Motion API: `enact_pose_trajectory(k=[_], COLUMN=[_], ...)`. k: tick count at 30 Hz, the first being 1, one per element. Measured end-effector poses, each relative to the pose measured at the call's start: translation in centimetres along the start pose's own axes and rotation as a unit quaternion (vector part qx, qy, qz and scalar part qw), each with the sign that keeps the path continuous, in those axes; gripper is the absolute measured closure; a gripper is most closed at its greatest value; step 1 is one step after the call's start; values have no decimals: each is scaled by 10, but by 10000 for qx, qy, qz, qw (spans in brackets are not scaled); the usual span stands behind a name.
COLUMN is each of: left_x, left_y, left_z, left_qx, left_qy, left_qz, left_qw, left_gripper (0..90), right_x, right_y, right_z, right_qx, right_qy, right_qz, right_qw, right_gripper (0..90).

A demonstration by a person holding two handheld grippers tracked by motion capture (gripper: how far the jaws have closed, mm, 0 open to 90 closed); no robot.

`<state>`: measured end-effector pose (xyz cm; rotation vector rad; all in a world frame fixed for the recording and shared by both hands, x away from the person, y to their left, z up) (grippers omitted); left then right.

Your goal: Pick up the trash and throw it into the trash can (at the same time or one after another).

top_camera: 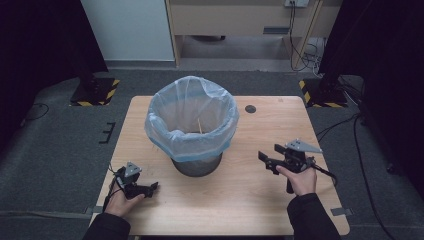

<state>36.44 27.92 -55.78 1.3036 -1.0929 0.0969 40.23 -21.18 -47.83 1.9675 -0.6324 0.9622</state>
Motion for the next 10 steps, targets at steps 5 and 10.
enact_pose_trajectory(k=[5, 10], left_x=[0, -1], left_y=[0, 1], left_z=[-1, -1], left_qx=[-33, -52], left_qy=[-28, -52], left_qz=[9, 12], left_qw=[10000, 10000], left_gripper=[0, 0], right_x=[-31, -43], right_y=[0, 9], right_z=[27, 52], right_qx=[-273, -683], right_qy=[50, 235], right_qz=[-597, -935], right_qw=[9978, 9930], right_gripper=[197, 154])
Point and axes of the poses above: each handheld gripper's, and its own axes: y roughly backward along the jaws, x roughly out of its top, z roughly to its right, the point moved 3 cm from there along -y, roughly forward along the jaws, and after that the axes turned 11 degrees about -y, right-handed, at the moved point
